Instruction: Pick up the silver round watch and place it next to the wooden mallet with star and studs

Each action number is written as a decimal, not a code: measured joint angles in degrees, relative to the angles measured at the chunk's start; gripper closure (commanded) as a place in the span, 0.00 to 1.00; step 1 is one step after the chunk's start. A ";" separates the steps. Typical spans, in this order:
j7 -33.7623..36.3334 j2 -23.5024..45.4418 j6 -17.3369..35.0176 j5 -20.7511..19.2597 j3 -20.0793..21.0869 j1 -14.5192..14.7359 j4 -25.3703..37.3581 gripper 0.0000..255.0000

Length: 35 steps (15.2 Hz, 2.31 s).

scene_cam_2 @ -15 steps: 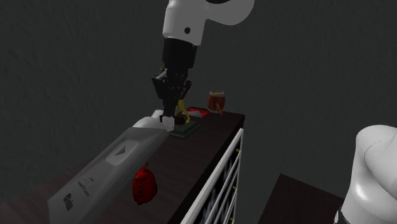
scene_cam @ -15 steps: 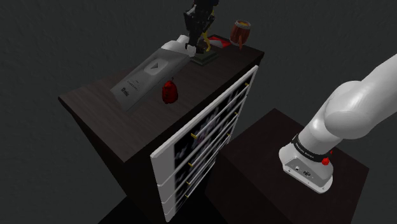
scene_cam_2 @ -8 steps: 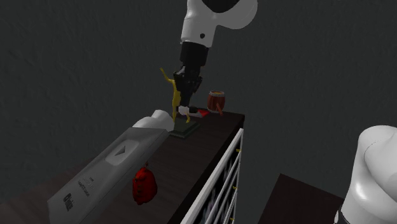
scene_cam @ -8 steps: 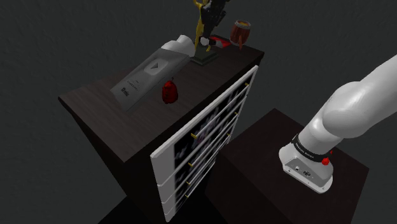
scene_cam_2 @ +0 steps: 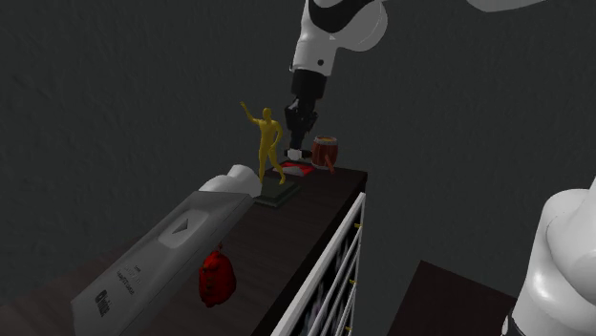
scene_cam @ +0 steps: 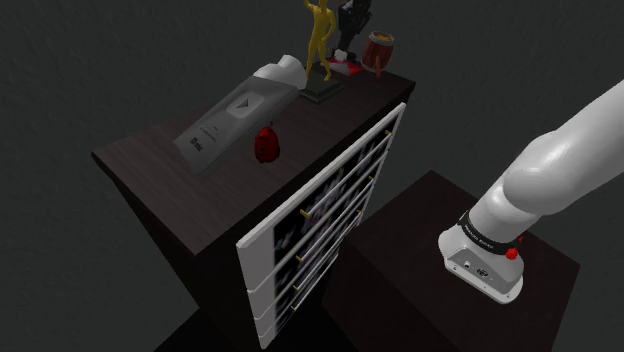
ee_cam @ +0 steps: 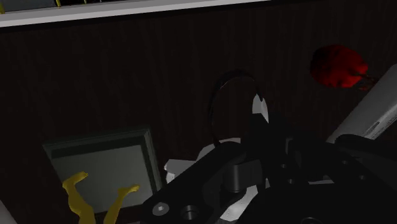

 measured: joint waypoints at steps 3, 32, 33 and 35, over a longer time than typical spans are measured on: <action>-3.86 2.28 -1.77 -0.23 -2.56 -1.68 3.21 1.00; -30.51 38.50 -16.77 5.71 -15.42 -19.13 47.62 1.00; -30.77 38.40 -15.99 5.70 -15.44 -19.10 46.71 1.00; -31.15 38.05 -14.23 5.66 -15.45 -18.86 44.56 1.00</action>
